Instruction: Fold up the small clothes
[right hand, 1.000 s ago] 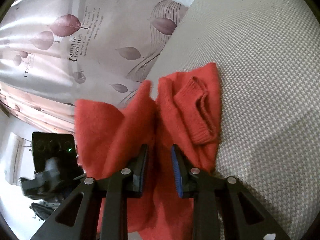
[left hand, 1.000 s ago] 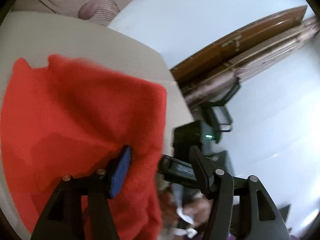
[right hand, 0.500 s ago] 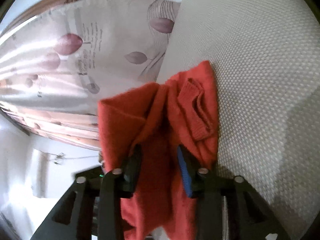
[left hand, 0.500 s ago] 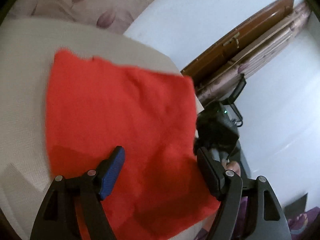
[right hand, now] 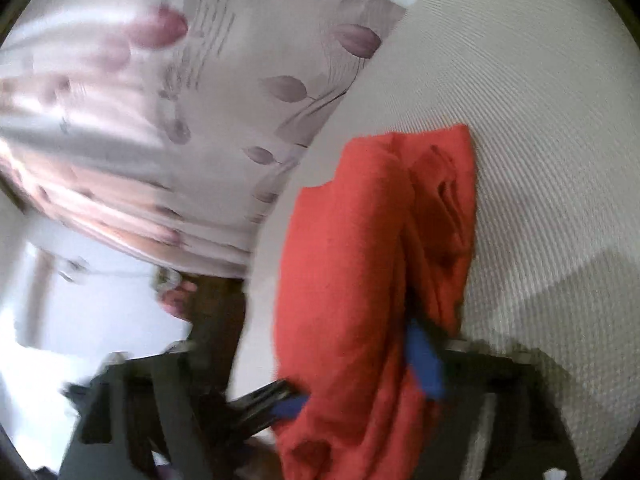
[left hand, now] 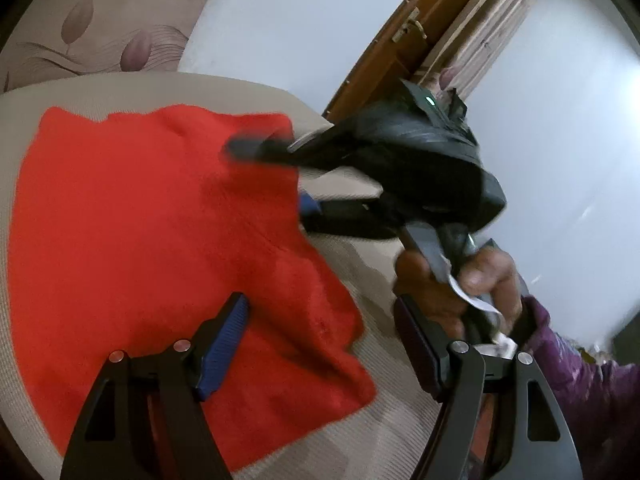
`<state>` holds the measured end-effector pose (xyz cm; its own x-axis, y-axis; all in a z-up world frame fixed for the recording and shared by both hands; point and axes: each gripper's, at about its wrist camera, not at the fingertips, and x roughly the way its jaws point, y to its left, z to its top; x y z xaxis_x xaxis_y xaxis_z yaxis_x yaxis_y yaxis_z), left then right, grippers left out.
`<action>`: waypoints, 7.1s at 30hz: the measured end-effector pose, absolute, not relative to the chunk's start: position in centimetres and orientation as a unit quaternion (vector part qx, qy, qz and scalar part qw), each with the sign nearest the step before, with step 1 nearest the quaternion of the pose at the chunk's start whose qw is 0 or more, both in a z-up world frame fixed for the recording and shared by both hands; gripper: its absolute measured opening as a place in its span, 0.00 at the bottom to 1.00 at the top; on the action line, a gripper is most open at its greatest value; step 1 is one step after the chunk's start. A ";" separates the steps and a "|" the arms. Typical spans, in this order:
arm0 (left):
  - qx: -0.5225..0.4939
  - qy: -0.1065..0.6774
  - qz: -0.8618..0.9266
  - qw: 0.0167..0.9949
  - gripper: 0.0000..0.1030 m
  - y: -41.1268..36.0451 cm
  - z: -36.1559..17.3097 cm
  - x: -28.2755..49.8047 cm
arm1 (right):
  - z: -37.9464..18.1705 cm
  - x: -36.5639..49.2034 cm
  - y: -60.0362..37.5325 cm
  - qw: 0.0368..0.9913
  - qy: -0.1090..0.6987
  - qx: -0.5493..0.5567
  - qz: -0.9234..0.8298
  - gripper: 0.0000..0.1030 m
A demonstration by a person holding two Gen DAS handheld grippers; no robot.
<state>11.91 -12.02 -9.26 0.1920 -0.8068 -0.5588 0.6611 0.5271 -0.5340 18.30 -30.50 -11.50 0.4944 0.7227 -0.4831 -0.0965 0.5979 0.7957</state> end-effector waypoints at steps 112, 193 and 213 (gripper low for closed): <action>-0.106 0.399 -0.482 0.773 0.78 -8.6 -11.0 8.3 | -4.7 27.6 -25.5 0.864 0.454 0.065 0.207 0.14; -0.121 0.389 -0.504 0.762 0.87 -8.2 -11.7 9.0 | -6.9 31.5 -19.8 0.871 0.429 -0.124 0.203 0.06; -0.122 0.387 -0.503 0.763 0.87 -8.4 -11.6 9.1 | -6.4 32.5 -26.2 0.862 0.447 0.060 0.233 0.27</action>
